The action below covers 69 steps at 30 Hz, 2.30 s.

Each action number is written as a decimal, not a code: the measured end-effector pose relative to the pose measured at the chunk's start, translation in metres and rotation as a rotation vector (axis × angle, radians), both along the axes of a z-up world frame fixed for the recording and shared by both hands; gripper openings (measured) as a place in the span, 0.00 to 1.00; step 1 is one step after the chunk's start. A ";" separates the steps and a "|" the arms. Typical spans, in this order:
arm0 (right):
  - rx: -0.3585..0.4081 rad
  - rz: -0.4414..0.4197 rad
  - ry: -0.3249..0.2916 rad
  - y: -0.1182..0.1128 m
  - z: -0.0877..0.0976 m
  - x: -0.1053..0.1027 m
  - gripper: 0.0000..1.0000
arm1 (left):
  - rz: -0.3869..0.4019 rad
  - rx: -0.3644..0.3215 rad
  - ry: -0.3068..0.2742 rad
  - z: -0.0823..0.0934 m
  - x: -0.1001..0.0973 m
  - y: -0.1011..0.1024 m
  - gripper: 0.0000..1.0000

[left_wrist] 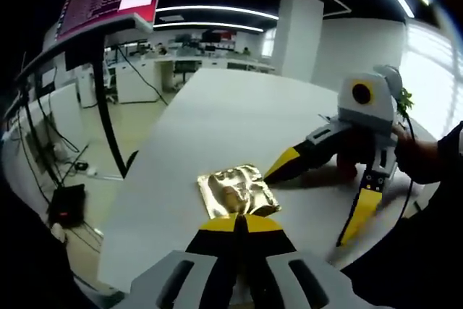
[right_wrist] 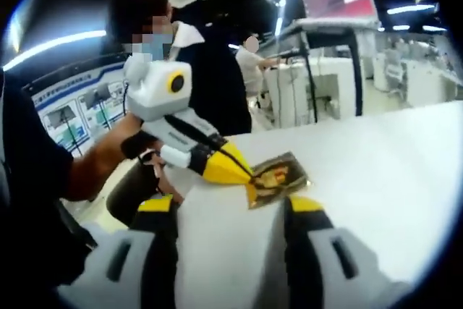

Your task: Arrange the skincare products in the storage area until every visible bottle or jar stands upright without overlapping.

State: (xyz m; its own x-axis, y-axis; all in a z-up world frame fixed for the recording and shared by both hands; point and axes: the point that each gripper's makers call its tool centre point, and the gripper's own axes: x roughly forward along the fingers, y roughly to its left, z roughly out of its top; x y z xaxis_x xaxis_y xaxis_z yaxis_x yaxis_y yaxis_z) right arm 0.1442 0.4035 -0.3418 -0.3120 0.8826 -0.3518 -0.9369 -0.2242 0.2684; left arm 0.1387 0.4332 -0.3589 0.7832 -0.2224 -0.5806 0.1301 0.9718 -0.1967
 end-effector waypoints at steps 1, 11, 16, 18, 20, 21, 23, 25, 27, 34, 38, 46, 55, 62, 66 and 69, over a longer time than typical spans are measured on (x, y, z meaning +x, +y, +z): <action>0.007 -0.022 0.023 0.001 0.002 0.001 0.58 | -0.001 -0.001 0.000 0.000 0.000 0.000 0.00; 0.016 -0.162 0.186 0.011 0.005 0.035 0.40 | -0.009 -0.018 -0.009 0.000 0.001 0.000 0.00; -0.005 -0.198 0.160 0.009 0.002 0.045 0.36 | -0.013 -0.022 -0.014 0.000 0.002 0.000 0.00; -0.018 -0.191 0.152 0.011 0.001 0.044 0.32 | -0.016 -0.019 -0.014 0.000 0.002 0.001 0.00; -0.023 -0.190 0.144 0.014 -0.001 0.045 0.27 | -0.019 -0.017 -0.013 0.000 0.002 0.001 0.00; -0.025 -0.192 0.144 0.015 -0.001 0.046 0.26 | -0.020 -0.016 -0.013 0.000 0.002 0.000 0.00; -0.030 -0.193 0.149 0.018 -0.001 0.046 0.24 | -0.023 -0.013 -0.014 0.000 0.002 0.000 0.00; -0.036 -0.194 0.158 0.020 -0.003 0.046 0.21 | -0.025 -0.015 -0.015 0.000 0.002 0.000 0.00; -0.035 -0.186 0.197 0.023 -0.002 0.043 0.19 | -0.029 -0.009 -0.015 0.000 0.002 0.000 0.00; -0.033 -0.208 0.250 0.032 -0.002 0.048 0.07 | -0.034 -0.012 -0.015 0.000 0.002 0.000 0.00; -0.029 -0.186 0.282 0.034 0.000 0.043 0.02 | -0.041 -0.010 -0.017 0.000 0.002 0.000 0.00; -0.025 -0.157 0.273 0.035 0.000 0.039 0.00 | -0.046 -0.007 -0.020 0.000 0.002 -0.001 0.00; 0.034 -0.143 0.174 0.032 0.006 0.035 0.00 | -0.083 -0.015 -0.062 0.004 0.000 -0.011 0.11; 0.082 -0.150 0.142 0.025 0.012 0.037 0.00 | -0.053 -0.011 -0.075 0.006 -0.006 -0.001 0.14; 0.104 -0.148 0.123 0.019 0.015 0.035 0.00 | -0.016 -0.041 -0.082 0.006 -0.006 0.008 0.16; 0.121 -0.143 0.096 0.017 0.017 0.036 0.00 | -0.001 -0.044 -0.079 0.005 -0.006 0.011 0.17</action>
State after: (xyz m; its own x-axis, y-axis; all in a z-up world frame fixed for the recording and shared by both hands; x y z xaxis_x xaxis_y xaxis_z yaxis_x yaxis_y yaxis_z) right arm 0.1799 0.4203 -0.3244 -0.2073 0.9543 -0.2154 -0.9328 -0.1265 0.3374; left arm 0.1332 0.4440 -0.3536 0.8258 -0.2474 -0.5068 0.1480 0.9622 -0.2285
